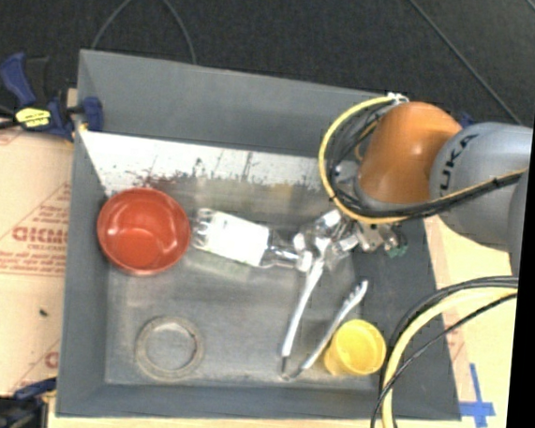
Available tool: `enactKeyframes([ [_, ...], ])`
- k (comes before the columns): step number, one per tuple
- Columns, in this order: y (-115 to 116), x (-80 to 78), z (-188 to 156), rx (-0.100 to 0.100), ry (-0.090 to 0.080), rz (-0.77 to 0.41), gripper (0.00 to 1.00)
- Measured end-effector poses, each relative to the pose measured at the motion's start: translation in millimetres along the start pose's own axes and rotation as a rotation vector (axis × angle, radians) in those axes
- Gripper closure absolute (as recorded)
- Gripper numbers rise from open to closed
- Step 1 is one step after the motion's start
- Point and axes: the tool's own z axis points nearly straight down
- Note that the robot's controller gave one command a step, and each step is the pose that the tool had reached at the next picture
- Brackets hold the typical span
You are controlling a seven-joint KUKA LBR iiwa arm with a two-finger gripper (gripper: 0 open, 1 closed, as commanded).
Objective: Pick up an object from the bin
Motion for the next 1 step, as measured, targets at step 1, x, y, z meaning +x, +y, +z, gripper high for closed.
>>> enactKeyframes([
  [1, 1.2, 1.6, 0.8, -0.002, 0.004, 0.056, 1.0],
])
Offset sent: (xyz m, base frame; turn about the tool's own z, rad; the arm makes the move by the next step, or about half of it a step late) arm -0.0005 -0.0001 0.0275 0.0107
